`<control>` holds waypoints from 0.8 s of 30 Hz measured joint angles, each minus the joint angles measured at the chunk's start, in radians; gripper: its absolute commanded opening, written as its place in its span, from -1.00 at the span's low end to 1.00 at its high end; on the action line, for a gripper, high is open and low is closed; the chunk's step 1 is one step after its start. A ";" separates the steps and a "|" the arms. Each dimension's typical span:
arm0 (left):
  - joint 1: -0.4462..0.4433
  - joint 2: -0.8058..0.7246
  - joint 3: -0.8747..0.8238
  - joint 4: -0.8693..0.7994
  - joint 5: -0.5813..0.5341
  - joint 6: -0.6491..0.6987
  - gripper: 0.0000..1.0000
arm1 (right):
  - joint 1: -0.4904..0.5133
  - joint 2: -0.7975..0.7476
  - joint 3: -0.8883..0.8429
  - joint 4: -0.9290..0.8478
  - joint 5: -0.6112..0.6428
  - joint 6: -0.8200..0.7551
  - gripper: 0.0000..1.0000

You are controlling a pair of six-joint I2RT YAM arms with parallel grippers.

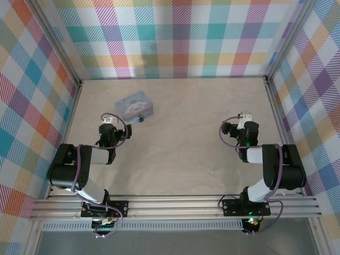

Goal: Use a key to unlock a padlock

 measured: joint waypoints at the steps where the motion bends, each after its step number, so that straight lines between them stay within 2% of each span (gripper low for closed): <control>1: 0.000 0.000 0.000 0.000 0.000 0.000 1.00 | 0.000 0.000 0.000 0.000 0.000 0.000 0.99; 19: 0.000 -0.002 0.000 0.000 -0.002 -0.001 1.00 | 0.000 0.000 0.000 0.000 0.000 0.000 0.99; 22: 0.000 -0.051 -0.011 -0.026 -0.016 -0.012 1.00 | 0.002 -0.017 0.000 -0.025 0.013 0.004 0.99; 24: 0.000 -0.141 -0.028 -0.072 -0.038 -0.027 1.00 | 0.004 -0.066 0.003 -0.085 0.021 0.008 0.99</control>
